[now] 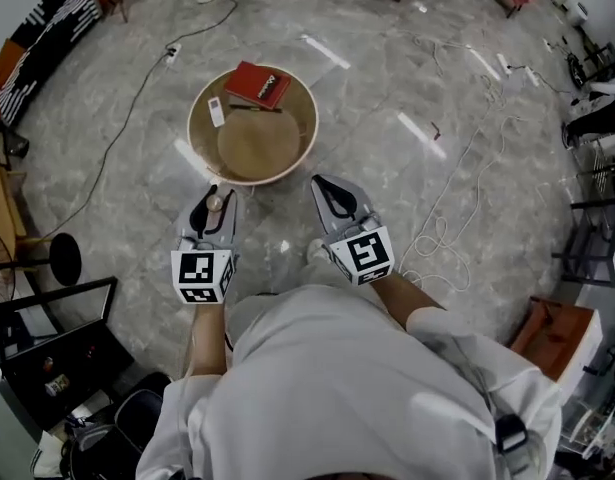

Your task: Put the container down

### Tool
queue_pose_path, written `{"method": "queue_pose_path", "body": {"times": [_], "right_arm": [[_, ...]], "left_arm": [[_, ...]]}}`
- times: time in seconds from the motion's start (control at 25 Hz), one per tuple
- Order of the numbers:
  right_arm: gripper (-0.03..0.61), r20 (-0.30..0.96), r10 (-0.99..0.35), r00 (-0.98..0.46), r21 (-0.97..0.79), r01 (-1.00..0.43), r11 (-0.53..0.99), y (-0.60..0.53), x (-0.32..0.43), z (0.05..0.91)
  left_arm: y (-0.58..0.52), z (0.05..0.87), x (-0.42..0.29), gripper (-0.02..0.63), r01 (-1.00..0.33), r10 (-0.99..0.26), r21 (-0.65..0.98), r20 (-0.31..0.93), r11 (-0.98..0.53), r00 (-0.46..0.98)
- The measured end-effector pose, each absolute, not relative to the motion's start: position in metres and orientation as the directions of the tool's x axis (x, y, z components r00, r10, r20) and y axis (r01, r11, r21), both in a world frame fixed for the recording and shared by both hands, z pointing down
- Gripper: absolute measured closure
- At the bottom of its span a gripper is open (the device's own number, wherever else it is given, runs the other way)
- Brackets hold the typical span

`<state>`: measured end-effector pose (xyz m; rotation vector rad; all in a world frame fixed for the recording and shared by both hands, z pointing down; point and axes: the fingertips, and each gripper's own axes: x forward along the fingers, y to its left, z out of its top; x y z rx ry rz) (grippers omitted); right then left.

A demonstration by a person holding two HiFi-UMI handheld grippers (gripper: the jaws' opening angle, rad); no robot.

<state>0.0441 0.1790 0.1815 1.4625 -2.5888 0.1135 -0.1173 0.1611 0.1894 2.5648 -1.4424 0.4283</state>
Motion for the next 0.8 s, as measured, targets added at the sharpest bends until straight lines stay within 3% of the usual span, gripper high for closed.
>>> {"method": "queue_pose_path", "body": {"times": [0.24, 0.8], "right_arm": [[0.577, 0.187, -0.802, -0.567, 0.035, -0.813, 0.582, 0.136, 0.073, 0.186], [0.577, 0.186, -0.815, -0.549, 0.037, -0.825, 0.564, 0.071, 0.091, 0.208]], "left_arm": [[0.130, 0.188, -0.091, 0.486, -0.896, -0.853, 0.007, 0.305, -0.443, 0.424], [0.067, 0.225, -0.053, 0.486, -0.869, -0.825, -0.015, 0.324, -0.494, 0.463]]}}
